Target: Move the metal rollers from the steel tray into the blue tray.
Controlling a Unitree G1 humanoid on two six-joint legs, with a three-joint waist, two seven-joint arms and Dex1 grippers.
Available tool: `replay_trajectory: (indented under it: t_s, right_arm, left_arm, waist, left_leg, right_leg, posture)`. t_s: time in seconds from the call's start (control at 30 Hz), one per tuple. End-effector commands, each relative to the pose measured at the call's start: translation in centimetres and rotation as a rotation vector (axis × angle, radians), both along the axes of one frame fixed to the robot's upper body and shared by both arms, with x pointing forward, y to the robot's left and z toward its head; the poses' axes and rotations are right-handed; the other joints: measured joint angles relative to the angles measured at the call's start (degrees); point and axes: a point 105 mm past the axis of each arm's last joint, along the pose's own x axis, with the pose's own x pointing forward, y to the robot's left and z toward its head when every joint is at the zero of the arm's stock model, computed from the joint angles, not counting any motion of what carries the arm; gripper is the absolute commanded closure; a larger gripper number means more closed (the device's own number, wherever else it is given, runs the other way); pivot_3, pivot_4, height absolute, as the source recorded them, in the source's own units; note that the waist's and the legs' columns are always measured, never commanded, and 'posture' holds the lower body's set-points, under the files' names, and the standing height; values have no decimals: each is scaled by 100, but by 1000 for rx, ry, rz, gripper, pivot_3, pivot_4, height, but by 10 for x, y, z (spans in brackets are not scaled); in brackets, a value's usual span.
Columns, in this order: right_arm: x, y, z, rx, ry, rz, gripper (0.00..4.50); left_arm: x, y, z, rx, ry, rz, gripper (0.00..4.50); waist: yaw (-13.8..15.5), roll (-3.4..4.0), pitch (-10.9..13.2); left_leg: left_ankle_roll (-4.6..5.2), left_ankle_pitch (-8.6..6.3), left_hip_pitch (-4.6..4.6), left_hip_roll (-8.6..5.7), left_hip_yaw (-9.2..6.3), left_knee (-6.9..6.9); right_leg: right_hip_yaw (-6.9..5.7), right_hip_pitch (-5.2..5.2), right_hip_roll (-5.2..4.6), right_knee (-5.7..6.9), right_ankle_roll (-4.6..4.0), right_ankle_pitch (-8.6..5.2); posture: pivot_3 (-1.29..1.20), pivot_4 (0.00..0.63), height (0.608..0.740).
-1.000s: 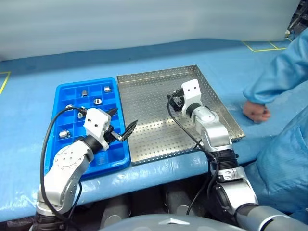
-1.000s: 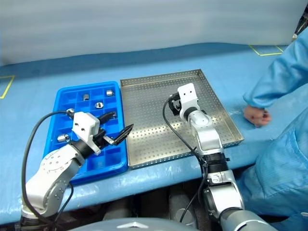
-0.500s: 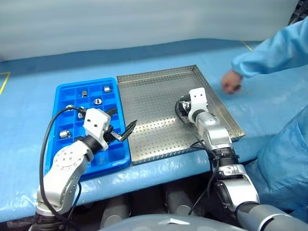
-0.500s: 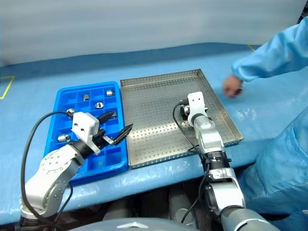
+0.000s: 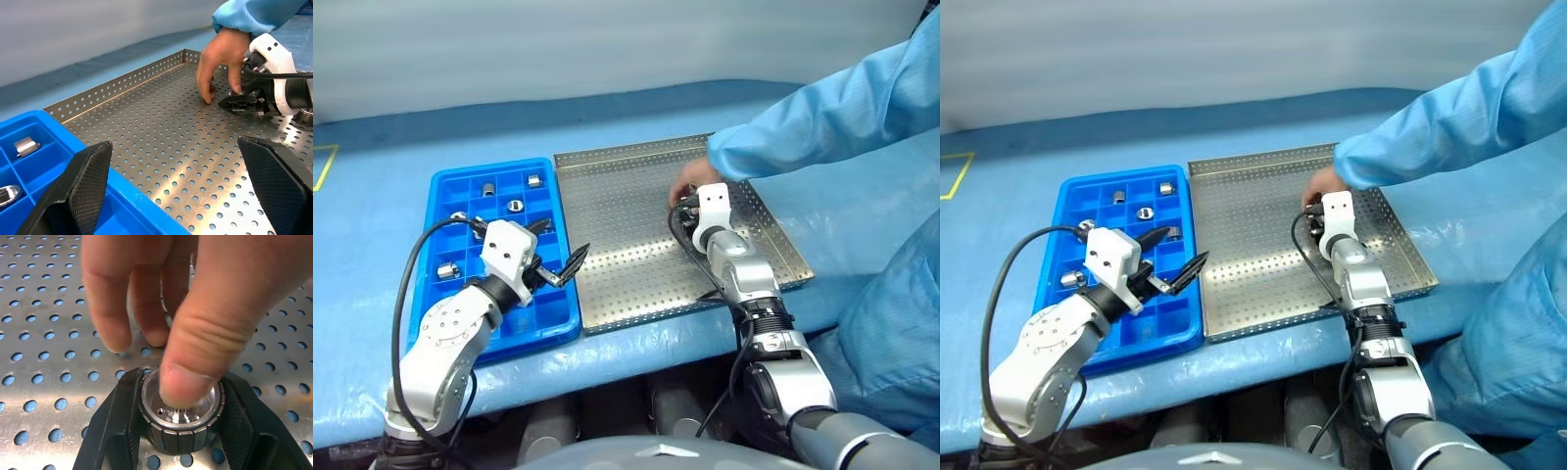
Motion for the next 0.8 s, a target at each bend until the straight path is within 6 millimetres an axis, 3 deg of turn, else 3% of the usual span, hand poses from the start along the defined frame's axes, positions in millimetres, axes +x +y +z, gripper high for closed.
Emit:
replay_trajectory:
  t_s: [0.03, 0.13, 0.23, 0.37, 0.5, 0.67, 0.8]
  right_arm:
    - [0, 4, 11, 14, -36, 23, 2741]
    - [-5, 19, 16, 33, -49, 104, 2741]
    - [-18, 50, 29, 110, -57, 262, 2741]
    - [-58, 111, 65, 260, -98, 628, 2741]
    - [-100, 153, 89, 326, -117, 891, 2741]
    - [-149, 196, 93, 370, -54, 1163, 2741]
    - [-160, 214, 74, 349, 37, 1215, 2741]
  left_arm:
    - [1, 0, 6, 8, -35, 0, 0]
    - [2, 1, 6, 9, -35, 1, 0]
    - [1, 5, 6, 15, -34, 11, 0]
    - [1, 21, 3, 58, -16, 73, 0]
    - [-1, 51, -5, 172, 27, 184, 0]
    - [-14, 98, -5, 309, 77, 354, 0]
    - [-21, 120, -6, 347, 107, 455, 0]
  waist:
    - [-5, 0, 0]
    - [-12, 0, 0]
    - [-36, 1, 1]
    - [-60, 4, 3]
    - [-50, 4, 2]
    - [-16, 1, 2]
    - [73, -1, 1]
  left_leg:
    - [0, 0, 0, 0, 0, 0]
    - [0, 0, 0, 1, 0, 0]
    - [0, 0, 0, 2, 2, -2]
    - [0, 0, 0, 9, 1, -8]
    - [0, 0, 0, 18, -17, -10]
    - [-3, -1, -1, 48, -21, -12]
    - [-9, 0, -1, 49, -21, -10]
  right_leg:
    - [0, 0, 0, 0, 0, 0]
    - [-1, -1, 1, 0, 0, 0]
    - [1, -4, 1, 1, 2, 1]
    - [0, -9, 6, 3, 7, 3]
    - [-16, -8, 9, 6, 5, 1]
    - [-23, -8, 8, 4, -30, -22]
    - [-29, -8, 2, 4, -33, -24]
  posture:
    - [-119, 150, 740]
    - [-122, 150, 740]
    - [-121, 150, 740]
    - [-116, 150, 740]
    - [-112, 150, 740]
    - [-85, 150, 740]
    - [-53, 150, 740]
